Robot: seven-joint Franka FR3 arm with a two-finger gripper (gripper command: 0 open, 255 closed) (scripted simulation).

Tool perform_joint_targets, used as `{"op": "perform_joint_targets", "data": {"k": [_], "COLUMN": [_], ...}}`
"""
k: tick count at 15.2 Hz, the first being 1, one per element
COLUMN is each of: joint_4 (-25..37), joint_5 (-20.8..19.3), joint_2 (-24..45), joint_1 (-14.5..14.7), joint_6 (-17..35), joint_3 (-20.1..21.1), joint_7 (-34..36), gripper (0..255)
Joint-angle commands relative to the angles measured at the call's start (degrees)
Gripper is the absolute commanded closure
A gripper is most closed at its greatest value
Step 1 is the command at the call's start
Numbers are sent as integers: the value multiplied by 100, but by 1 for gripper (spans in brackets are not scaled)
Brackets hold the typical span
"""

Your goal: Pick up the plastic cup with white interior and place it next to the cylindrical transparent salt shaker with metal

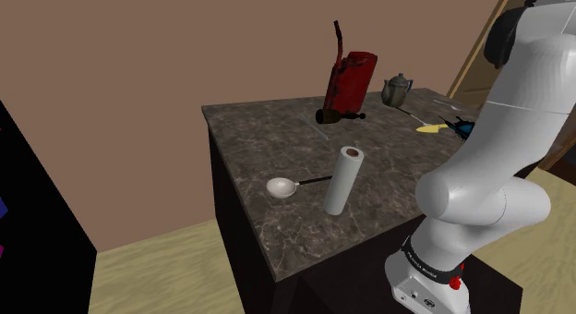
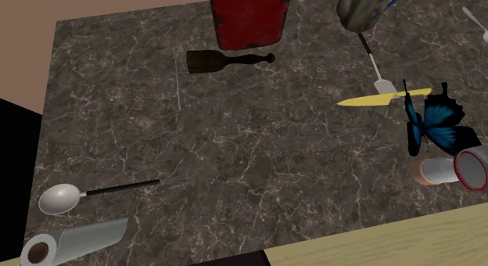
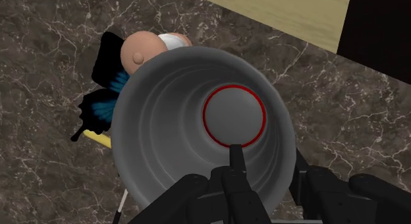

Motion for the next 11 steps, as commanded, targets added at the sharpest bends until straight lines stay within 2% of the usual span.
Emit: {"op": "perform_joint_targets", "data": {"k": [1, 11], "joint_4": [-152, -1132], "joint_5": [-3, -152], "joint_2": [-10, -207], "joint_1": [0, 222], "joint_6": [145, 993], "joint_3": [-5, 4], "joint_7": [-46, -1], "gripper": [255, 255]}}
